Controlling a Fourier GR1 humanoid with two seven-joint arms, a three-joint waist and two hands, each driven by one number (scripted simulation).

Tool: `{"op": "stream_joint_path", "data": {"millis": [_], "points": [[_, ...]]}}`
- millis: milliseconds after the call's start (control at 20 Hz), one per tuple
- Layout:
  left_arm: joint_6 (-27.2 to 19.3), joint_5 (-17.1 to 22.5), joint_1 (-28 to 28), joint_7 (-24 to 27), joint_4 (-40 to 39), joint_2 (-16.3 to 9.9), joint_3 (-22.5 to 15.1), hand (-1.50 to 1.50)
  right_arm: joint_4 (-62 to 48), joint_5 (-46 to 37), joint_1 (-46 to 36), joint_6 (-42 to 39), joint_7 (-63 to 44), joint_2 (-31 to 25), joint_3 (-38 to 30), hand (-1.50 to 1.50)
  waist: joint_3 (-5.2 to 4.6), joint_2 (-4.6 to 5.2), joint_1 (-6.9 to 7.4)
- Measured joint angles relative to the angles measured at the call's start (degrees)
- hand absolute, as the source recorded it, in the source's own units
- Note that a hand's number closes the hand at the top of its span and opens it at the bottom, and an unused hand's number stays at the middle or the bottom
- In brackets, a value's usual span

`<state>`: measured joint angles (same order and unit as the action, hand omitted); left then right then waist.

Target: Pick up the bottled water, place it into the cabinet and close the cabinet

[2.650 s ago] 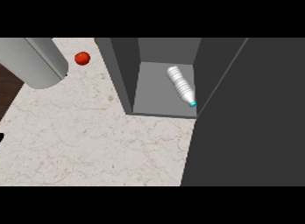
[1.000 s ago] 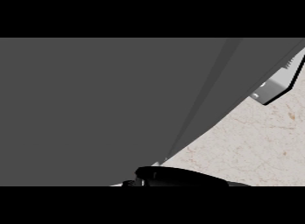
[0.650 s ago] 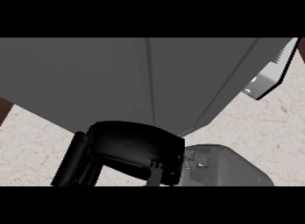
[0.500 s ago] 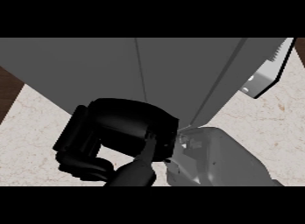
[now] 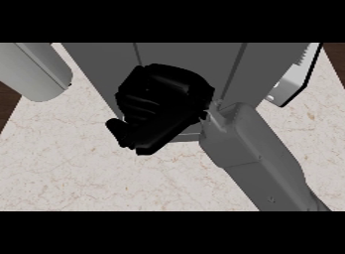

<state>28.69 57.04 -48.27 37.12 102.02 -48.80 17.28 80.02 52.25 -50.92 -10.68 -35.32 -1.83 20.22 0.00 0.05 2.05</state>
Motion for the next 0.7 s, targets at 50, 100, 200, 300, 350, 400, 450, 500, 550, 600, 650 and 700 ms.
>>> {"op": "stream_joint_path", "data": {"millis": [50,100,200,300,350,400,450,500,550,600,650,700], "points": [[-0.02,0.12,-0.18,-0.48,0.43,0.46,0.55,-1.50,-1.52,-0.27,-0.57,-0.41,0.61,-0.07,-1.14,1.50,-0.01,0.02,-0.09],[0.13,0.15,-0.02,-0.92,0.63,0.82,0.91,-1.50,-3.16,-0.30,-1.10,-1.45,1.12,-0.54,-2.41,1.50,-0.02,0.04,-0.18],[0.67,0.36,-0.32,-1.94,1.27,1.73,1.63,-1.50,-5.10,-1.36,-1.35,-2.57,2.65,-0.61,-3.62,1.50,-0.11,-0.06,-0.29],[1.55,-0.52,0.25,-2.27,0.41,2.87,1.85,-1.50,-7.74,-2.99,-2.31,-4.72,4.97,-0.50,-4.42,1.50,-0.13,-0.21,-0.24],[1.33,-0.63,0.10,-2.75,1.22,3.27,2.20,-1.50,-8.56,-4.05,-2.52,-6.07,6.14,-0.56,-4.43,1.50,-0.15,-0.33,-0.22],[1.67,-0.90,0.53,-3.09,0.83,3.55,2.20,-1.50,-9.60,-5.51,-2.76,-7.31,7.89,-0.45,-4.41,1.50,-0.12,-0.49,-0.25],[1.69,-1.17,0.47,-3.42,1.24,4.16,2.03,-1.50,-10.25,-6.59,-2.96,-8.35,9.03,-0.60,-4.40,1.50,-0.18,-0.55,-0.20],[1.91,-0.92,0.44,-3.79,1.37,4.37,2.50,-1.50,-10.80,-7.63,-3.07,-8.93,10.14,-0.48,-4.41,1.50,-0.17,-0.66,-0.21],[1.76,-0.71,0.48,-4.36,1.87,4.58,2.77,-1.50,-11.06,-8.31,-3.29,-9.48,10.57,-0.39,-4.28,1.50,-0.24,-0.67,-0.24],[1.94,-0.90,0.82,-4.67,1.78,4.80,2.71,-1.50,-11.70,-8.89,-3.71,-9.99,11.10,-0.26,-4.31,1.50,-0.28,-0.69,-0.23],[2.09,-0.89,0.90,-4.92,1.93,5.09,2.93,-1.50,-12.04,-9.63,-3.85,-10.20,11.84,-0.09,-4.34,1.50,-0.29,-0.73,-0.23],[2.35,-0.64,0.94,-5.29,1.86,5.05,3.36,-1.50,-12.28,-10.27,-4.11,-10.13,12.27,0.08,-4.32,-1.50,-0.31,-0.71,-0.23]]}}
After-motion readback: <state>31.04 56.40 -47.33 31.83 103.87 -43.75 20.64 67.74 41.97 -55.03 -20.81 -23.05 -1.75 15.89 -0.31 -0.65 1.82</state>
